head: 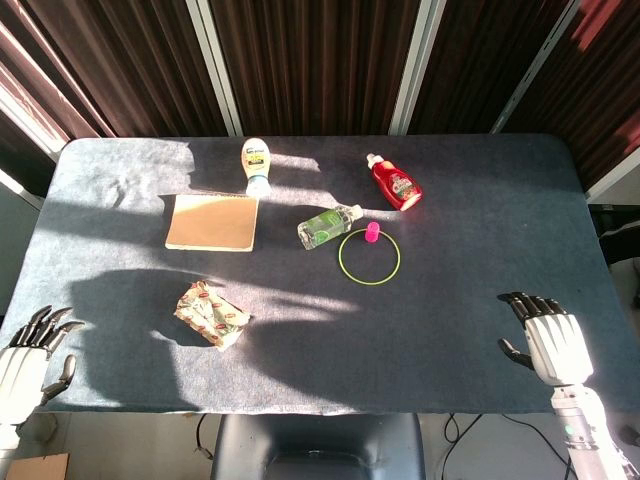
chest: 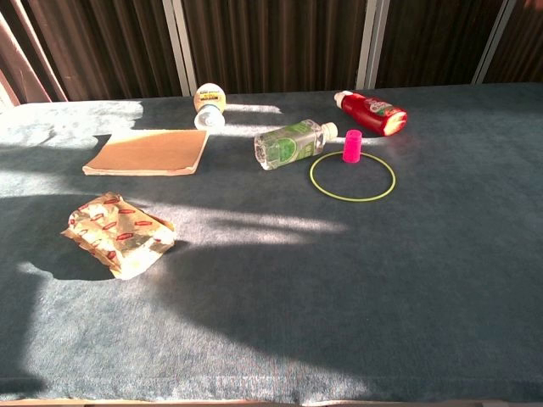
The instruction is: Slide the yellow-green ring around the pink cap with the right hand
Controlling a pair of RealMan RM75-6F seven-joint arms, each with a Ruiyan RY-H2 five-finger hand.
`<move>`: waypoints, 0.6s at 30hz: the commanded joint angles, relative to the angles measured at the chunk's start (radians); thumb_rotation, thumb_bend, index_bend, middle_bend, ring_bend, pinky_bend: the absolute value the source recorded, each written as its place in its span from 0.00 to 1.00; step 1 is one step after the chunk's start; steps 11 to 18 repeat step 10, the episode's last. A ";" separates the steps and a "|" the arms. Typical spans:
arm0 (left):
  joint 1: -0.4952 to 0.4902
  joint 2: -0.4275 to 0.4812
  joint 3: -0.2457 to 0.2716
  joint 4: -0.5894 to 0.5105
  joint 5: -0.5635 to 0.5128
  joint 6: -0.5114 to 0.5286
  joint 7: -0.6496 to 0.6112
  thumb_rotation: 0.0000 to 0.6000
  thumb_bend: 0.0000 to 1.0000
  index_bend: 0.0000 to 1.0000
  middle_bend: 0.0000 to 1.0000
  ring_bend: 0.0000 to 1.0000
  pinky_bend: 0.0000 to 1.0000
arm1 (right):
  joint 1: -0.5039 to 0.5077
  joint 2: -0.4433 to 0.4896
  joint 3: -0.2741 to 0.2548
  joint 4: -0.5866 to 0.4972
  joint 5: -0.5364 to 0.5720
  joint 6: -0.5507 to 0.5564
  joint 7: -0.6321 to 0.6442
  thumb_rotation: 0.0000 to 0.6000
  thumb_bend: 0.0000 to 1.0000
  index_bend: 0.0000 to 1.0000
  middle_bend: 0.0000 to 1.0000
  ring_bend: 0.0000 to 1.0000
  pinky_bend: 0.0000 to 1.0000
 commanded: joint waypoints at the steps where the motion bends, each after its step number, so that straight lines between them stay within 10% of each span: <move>1: 0.000 0.000 0.001 0.000 0.001 -0.001 0.001 1.00 0.53 0.27 0.14 0.07 0.24 | -0.026 0.014 -0.012 -0.012 0.026 -0.021 -0.045 1.00 0.21 0.29 0.28 0.24 0.32; 18: 0.002 0.000 0.001 -0.003 -0.001 0.000 0.006 1.00 0.53 0.27 0.14 0.07 0.24 | -0.021 0.052 0.000 -0.068 0.078 -0.124 -0.054 1.00 0.19 0.18 0.18 0.14 0.19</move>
